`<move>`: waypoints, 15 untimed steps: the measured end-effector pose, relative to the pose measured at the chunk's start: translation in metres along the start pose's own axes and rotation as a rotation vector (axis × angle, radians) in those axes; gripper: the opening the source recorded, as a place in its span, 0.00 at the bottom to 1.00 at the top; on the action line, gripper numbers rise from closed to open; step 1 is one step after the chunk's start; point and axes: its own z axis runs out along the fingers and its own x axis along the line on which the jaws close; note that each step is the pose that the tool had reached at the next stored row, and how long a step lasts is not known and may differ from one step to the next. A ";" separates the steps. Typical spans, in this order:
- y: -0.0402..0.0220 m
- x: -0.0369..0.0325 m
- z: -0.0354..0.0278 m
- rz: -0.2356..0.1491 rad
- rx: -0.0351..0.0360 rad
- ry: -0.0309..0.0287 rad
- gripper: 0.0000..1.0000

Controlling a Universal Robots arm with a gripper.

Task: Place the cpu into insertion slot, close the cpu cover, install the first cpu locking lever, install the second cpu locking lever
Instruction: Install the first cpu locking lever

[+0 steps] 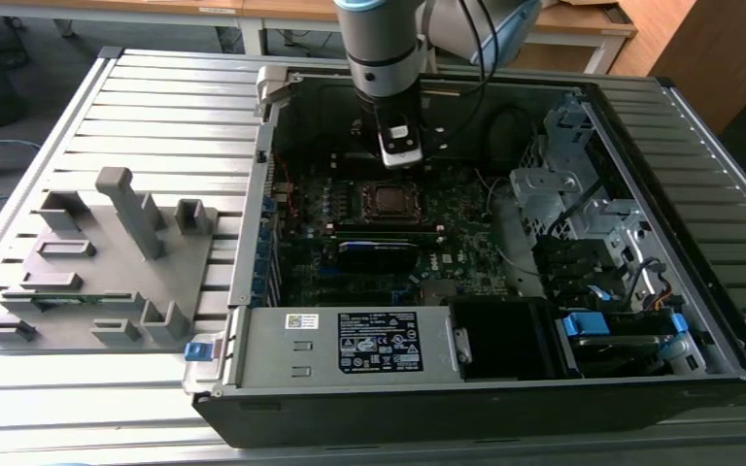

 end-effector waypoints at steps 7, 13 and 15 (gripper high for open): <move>0.0002 -0.0004 0.0001 0.000 0.0000 -0.0001 0.11; 0.0008 0.0014 0.0002 0.001 -0.0044 0.0019 0.11; 0.0007 0.0016 0.0006 0.001 -0.0069 0.0008 0.11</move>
